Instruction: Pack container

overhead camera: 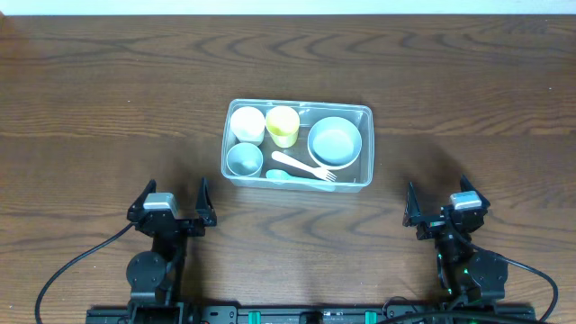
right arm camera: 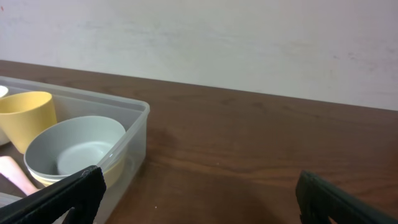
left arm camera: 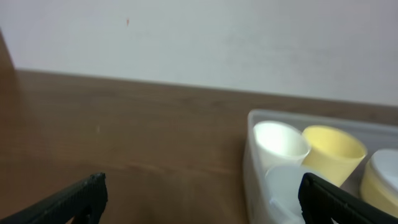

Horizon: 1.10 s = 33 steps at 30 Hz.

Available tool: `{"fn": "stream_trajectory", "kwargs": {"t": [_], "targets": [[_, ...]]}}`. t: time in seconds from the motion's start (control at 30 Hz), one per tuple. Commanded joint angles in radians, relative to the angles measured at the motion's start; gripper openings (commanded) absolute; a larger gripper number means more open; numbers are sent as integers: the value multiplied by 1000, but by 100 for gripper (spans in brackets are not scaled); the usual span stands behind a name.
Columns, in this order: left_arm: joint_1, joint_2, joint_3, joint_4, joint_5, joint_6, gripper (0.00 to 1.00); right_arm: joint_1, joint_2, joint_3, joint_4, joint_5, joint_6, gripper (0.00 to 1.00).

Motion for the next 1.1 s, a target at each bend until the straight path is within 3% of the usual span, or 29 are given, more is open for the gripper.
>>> {"fn": "stream_trajectory", "kwargs": {"t": [0.0, 1.07], "targets": [[6, -9, -3, -72, -31, -13, 98, 10, -6, -2, -4, 7, -10, 99], [6, -6, -3, -75, -32, -24, 98, 10, -6, -2, -4, 7, -10, 99]]}}
